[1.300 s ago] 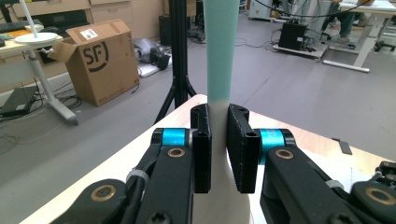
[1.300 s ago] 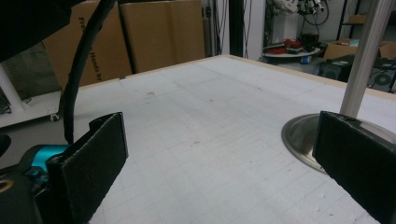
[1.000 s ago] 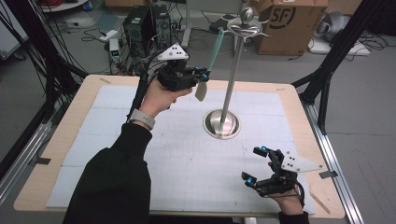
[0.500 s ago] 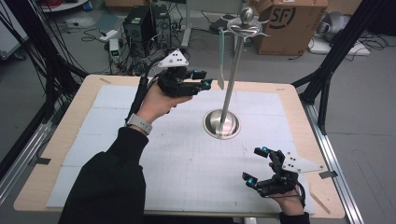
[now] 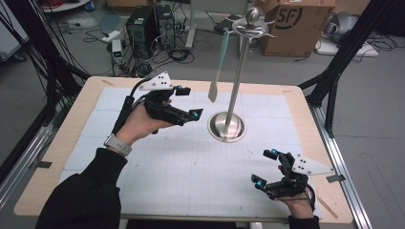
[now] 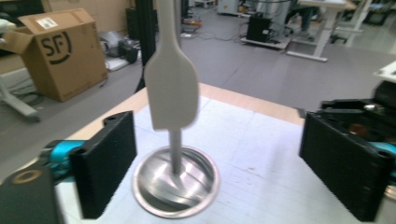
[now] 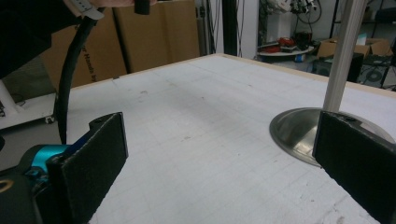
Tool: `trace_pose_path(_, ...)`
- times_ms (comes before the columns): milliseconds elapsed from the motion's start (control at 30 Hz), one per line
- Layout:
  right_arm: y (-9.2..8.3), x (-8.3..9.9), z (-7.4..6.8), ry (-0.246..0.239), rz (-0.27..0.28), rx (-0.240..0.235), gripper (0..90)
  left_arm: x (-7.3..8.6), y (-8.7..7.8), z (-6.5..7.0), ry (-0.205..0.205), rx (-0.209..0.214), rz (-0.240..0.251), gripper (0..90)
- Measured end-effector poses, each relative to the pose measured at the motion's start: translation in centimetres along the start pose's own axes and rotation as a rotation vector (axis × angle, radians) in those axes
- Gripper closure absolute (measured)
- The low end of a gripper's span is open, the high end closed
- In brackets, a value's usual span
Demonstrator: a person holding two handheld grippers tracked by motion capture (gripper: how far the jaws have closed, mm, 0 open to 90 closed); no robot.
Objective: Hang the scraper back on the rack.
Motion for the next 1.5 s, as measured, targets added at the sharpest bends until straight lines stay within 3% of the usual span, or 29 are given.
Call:
trace_pose_path(200,0.2,0.2,-0.1,-0.003,-0.008,0.001,2.5,1.1,-1.2,1.5,-0.014,0.039,-0.004,1.9)
trace_pose_path(333,0.4,0.3,-0.3,0.0,-0.016,0.001,2.5,2.3,-2.3,2.3,0.011,0.019,-0.009,1.7)
trace_pose_path(667,1.2,0.6,-0.6,-0.009,-0.039,0.004,2.5,5.5,-6.6,3.9,0.029,-0.083,0.017,1.7)
trace_pose_path(800,1.3,0.6,-0.7,-0.016,-0.033,0.005,2.5,7.6,-8.1,4.7,0.049,-0.133,0.005,1.7)
trace_pose_path(1000,1.3,0.5,-0.7,-0.018,-0.015,0.007,2.4,10.3,-10.0,5.7,0.048,-0.184,0.004,1.7)
trace_pose_path(1200,1.2,0.4,-0.6,-0.015,0.001,0.007,2.5,13.0,-12.0,5.8,0.014,-0.255,0.036,1.7)
trace_pose_path(1267,1.1,0.4,-0.5,-0.012,0.005,0.01,2.5,13.7,-12.7,5.7,-0.016,-0.276,0.004,1.7)
trace_pose_path(1333,1.1,0.5,-0.4,-0.011,0.005,0.013,2.5,14.4,-13.5,5.7,0.002,-0.304,0.033,1.7)
trace_pose_path(1433,1.1,0.5,-0.3,-0.008,0.008,0.016,2.5,15.4,-14.8,5.5,-0.012,-0.359,0.011,1.7)
trace_pose_path(1500,1.1,0.5,-0.2,-0.008,0.013,0.019,2.5,16.4,-15.7,5.5,-0.04,-0.381,0.027,1.7)
Point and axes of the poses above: each handheld gripper's, and its own axes: y roughly forward along the jaws, x roughly out of its underside, z roughly to its right, the point moved 2 cm from there along y, roughly forward along the jaws, and after that the axes turned 15 degrees about y, right-handed, at the moved point
